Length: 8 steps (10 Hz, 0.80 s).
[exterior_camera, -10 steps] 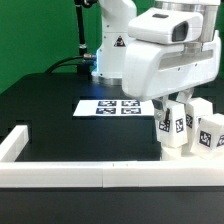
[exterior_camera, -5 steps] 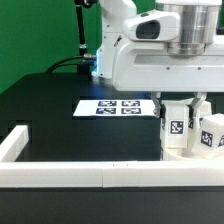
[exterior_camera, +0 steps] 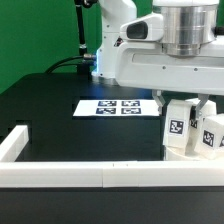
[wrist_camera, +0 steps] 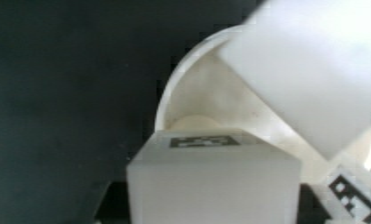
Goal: Assemble stool
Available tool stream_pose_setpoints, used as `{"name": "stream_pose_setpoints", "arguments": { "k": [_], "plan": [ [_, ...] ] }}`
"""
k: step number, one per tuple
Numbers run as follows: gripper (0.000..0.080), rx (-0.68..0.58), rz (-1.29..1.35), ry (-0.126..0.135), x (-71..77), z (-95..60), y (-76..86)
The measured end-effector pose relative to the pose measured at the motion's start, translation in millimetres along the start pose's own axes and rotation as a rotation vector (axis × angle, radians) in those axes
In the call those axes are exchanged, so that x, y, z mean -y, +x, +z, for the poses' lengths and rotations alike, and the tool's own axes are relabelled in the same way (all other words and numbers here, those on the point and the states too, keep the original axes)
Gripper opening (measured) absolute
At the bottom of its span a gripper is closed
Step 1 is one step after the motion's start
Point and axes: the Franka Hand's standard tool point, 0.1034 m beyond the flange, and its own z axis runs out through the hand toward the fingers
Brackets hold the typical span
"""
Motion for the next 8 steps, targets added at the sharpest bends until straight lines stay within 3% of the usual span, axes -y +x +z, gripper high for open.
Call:
{"name": "stream_pose_setpoints", "arguments": {
  "k": [3,6,8],
  "plan": [
    [0.0337,0.001,0.187,0.006,0.9,0.1,0.0],
    [0.0337,-0.023,0.557,0.073,2.6,2.1,5.6],
    [0.0337,-0.014,0.823,0.153,6.7,1.9,7.3]
  ]
}}
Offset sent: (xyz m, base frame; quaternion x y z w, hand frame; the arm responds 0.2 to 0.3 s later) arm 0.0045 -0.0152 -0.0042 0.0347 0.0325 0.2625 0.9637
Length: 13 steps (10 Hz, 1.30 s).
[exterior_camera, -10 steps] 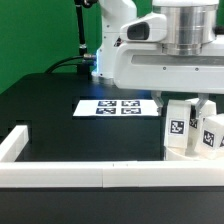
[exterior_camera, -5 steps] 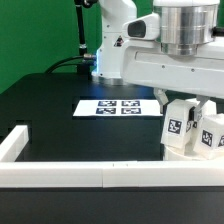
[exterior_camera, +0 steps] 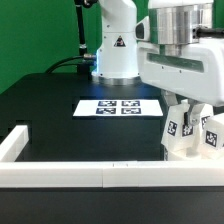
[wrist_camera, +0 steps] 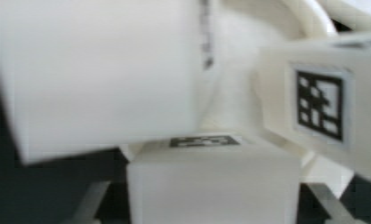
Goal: Assemble stool
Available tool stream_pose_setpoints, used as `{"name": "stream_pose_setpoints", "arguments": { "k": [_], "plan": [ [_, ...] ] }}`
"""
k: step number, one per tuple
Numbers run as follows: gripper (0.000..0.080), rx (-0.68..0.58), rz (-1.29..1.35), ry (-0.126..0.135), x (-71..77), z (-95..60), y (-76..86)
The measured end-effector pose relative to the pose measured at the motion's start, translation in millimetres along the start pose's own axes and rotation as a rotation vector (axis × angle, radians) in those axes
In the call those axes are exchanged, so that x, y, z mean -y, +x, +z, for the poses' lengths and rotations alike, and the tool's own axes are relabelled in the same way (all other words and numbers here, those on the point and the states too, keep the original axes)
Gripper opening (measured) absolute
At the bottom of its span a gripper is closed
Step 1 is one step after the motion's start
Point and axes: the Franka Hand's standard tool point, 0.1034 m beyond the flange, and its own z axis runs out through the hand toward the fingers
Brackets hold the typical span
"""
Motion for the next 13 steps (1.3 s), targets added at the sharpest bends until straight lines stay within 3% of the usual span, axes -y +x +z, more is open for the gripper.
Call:
{"name": "stream_pose_setpoints", "arguments": {
  "k": [1,6,8,11,13],
  "plan": [
    [0.0337,0.027,0.128,0.04,-0.3,-0.7,2.0],
    [0.0337,0.032,0.377,0.036,-0.1,-0.1,1.1],
    [0.0337,0.045,0.622,0.039,1.9,-1.2,1.1],
    [0.0337,0.073,0.985,0.114,5.0,1.4,-0.3],
    [0.0337,0.075,0.965,0.118,4.6,1.8,-0.4]
  ]
}}
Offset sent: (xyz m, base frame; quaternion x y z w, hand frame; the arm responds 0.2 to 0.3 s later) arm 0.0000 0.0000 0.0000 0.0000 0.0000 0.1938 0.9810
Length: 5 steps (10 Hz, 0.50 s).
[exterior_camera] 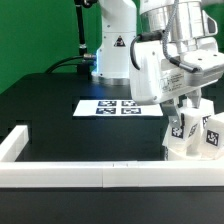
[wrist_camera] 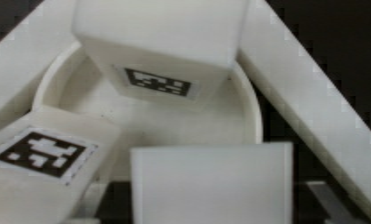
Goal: Assemble stool
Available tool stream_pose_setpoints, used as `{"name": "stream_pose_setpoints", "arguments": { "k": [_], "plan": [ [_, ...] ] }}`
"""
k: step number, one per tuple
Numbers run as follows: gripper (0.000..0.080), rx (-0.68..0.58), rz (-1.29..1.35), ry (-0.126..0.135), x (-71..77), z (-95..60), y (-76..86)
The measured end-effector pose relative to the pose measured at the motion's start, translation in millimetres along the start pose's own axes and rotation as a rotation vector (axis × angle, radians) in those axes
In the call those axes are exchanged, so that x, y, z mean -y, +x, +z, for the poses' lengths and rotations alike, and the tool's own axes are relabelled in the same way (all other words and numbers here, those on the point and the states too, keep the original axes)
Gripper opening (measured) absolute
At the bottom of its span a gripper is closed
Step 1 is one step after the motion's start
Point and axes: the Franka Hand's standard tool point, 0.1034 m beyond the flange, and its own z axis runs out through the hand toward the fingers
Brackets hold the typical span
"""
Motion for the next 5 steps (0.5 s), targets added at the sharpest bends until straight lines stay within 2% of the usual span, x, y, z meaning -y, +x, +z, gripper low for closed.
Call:
{"name": "stream_pose_setpoints", "arguments": {
  "k": [1,2,3,4,5],
  "plan": [
    [0.0337,0.0,-0.008,-0.001,-0.4,0.1,-0.2],
    [0.0505,0.0,-0.008,-0.001,-0.4,0.1,-0.2],
    [0.0618,0.0,-0.016,-0.001,-0.5,0.1,-0.2],
    [0.064,-0.007,-0.106,-0.041,-6.4,-0.6,-0.8],
    [0.064,0.004,-0.196,-0.064,-6.4,-7.5,-5.3]
  ]
}}
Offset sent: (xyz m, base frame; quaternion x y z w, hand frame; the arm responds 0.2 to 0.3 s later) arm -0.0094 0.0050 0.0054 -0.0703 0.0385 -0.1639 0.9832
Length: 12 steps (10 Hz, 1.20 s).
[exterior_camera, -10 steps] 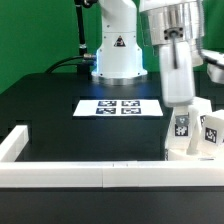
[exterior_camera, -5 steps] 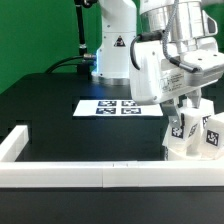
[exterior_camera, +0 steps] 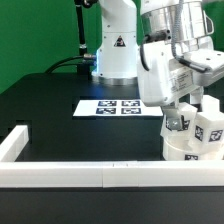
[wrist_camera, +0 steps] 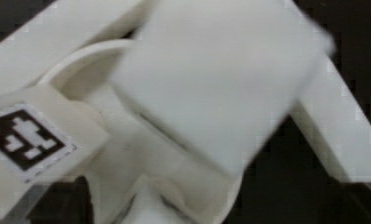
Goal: Assemble stool
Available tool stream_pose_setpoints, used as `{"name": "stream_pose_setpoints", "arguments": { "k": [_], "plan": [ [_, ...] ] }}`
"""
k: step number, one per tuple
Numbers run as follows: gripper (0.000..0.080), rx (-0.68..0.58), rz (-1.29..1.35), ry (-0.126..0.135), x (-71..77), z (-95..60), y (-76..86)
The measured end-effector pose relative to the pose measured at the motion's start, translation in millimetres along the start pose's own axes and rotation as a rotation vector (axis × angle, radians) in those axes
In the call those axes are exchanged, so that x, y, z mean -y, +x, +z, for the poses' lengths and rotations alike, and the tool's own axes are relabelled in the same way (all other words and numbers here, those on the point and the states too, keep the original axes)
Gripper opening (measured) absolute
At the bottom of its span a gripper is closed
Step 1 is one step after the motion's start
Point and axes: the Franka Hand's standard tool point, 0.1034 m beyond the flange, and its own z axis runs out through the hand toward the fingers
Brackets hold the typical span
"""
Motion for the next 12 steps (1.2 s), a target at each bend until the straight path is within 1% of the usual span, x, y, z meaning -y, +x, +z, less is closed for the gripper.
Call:
{"name": "stream_pose_setpoints", "arguments": {
  "k": [1,2,3,4,6,8,9,10,11,12],
  "plan": [
    [0.0648,0.024,-0.124,-0.006,3.0,-16.3,-8.1],
    [0.0648,0.039,-0.243,0.001,5.3,-27.6,-13.8],
    [0.0649,0.051,-0.334,0.003,5.7,-35.8,-18.7],
    [0.0649,0.054,-0.422,0.007,6.1,-40.6,-21.5],
    [0.0649,0.051,-0.533,0.008,5.7,-38.4,-19.9],
    [0.0649,0.046,-0.706,0.008,5.4,-38.3,-19.6],
    [0.0649,0.038,-0.928,-0.013,3.5,-38.6,-19.4],
    [0.0649,0.042,-1.112,-0.022,2.3,-37.5,-16.1],
    [0.0649,0.05,-1.249,-0.039,-0.9,-35.2,-12.6],
    [0.0649,0.035,-1.31,-0.022,0.3,-34.5,-6.7]
  ]
}}
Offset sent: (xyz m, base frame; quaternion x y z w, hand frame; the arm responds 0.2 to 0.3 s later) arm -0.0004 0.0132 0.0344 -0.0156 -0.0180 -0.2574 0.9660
